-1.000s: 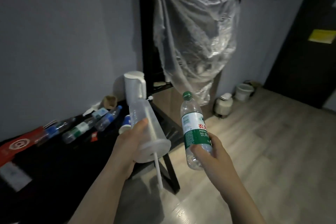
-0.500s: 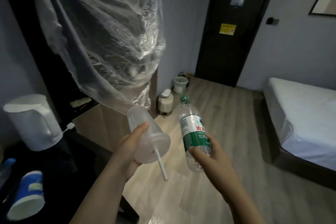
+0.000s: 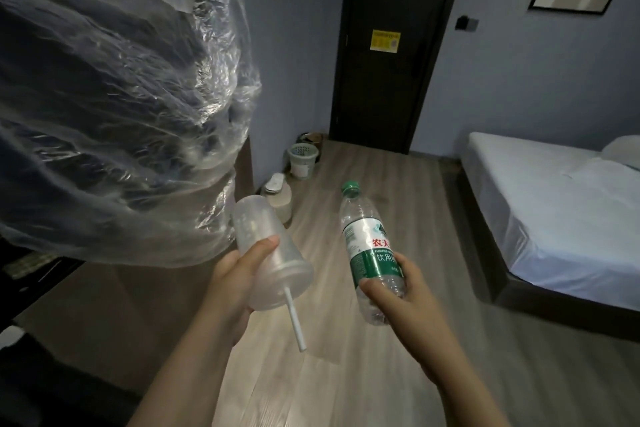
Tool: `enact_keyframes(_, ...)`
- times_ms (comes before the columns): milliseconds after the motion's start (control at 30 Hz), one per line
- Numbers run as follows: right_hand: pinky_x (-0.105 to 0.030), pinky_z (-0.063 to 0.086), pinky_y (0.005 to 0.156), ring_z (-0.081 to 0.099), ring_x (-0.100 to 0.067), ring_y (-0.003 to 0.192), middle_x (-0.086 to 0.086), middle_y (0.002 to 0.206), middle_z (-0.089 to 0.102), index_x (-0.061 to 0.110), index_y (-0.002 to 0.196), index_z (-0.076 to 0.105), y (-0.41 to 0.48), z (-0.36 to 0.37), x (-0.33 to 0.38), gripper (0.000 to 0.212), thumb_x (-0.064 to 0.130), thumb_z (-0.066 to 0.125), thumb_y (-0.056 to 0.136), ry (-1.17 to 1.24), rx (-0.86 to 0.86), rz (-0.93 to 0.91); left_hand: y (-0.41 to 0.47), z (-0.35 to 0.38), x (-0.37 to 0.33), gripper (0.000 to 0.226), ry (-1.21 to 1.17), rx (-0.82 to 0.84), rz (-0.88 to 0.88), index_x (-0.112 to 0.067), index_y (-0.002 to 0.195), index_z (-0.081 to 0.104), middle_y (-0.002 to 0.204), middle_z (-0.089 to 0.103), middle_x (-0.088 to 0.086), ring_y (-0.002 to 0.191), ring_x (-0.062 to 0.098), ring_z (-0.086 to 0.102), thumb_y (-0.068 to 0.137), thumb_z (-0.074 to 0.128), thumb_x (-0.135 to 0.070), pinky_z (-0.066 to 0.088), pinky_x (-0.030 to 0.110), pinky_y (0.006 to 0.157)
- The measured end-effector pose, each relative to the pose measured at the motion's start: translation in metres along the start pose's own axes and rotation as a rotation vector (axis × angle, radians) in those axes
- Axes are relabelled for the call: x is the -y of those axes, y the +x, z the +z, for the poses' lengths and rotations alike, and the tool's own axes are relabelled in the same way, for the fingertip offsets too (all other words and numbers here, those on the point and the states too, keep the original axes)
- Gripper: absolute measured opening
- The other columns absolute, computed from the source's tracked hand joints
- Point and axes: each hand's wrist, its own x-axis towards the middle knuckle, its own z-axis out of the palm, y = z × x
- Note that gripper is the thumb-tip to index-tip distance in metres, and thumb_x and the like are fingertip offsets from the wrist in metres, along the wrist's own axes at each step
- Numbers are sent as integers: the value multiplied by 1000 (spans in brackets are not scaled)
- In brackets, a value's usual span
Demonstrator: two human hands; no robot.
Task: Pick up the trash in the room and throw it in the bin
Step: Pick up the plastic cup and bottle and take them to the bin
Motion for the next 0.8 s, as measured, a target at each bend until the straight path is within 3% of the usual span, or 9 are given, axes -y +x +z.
enact_keyframes(200, -32, 57, 78, 66, -6, 86, 15, 98, 64, 35, 124, 48, 123, -9, 1, 51, 22, 70, 80, 39, -29, -16, 101, 59, -16, 20, 111, 0, 93, -8, 89, 66, 72, 69, 10, 60, 22, 65, 80, 71, -26, 50, 34, 65)
enact_keyframes(433, -21, 50, 68, 63, -4, 87, 18, 100, 60, 33, 133, 44, 252, -33, 10, 60, 23, 70, 81, 32, -49, 13, 207, 124, -32, 14, 172, -2, 170, -8, 77, 66, 68, 66, 8, 60, 21, 63, 81, 72, -20, 49, 30, 58)
enact_keyframes(500, -19, 48, 66, 62, -3, 88, 18, 101, 59, 32, 136, 42, 283, -35, 13, 62, 24, 71, 81, 19, -50, 23, 236, 132, -33, 20, 195, 12, 159, -9, 77, 67, 69, 68, 9, 63, 22, 65, 74, 78, -25, 51, 33, 60)
enact_keyframes(633, -18, 47, 64, 62, -3, 87, 19, 102, 58, 33, 136, 41, 351, -32, 16, 62, 26, 70, 81, -11, -41, 49, 310, 147, -40, 52, 275, 43, 125, -12, 89, 70, 85, 73, 11, 76, 27, 70, 52, 78, -47, 55, 43, 73)
enact_keyframes(800, -29, 55, 76, 62, -4, 89, 19, 105, 57, 33, 139, 40, 449, -15, 22, 67, 31, 71, 79, -70, -85, 51, 415, 164, -57, 49, 270, 9, 123, -15, 93, 71, 85, 74, 7, 75, 24, 72, 59, 75, -50, 52, 35, 64)
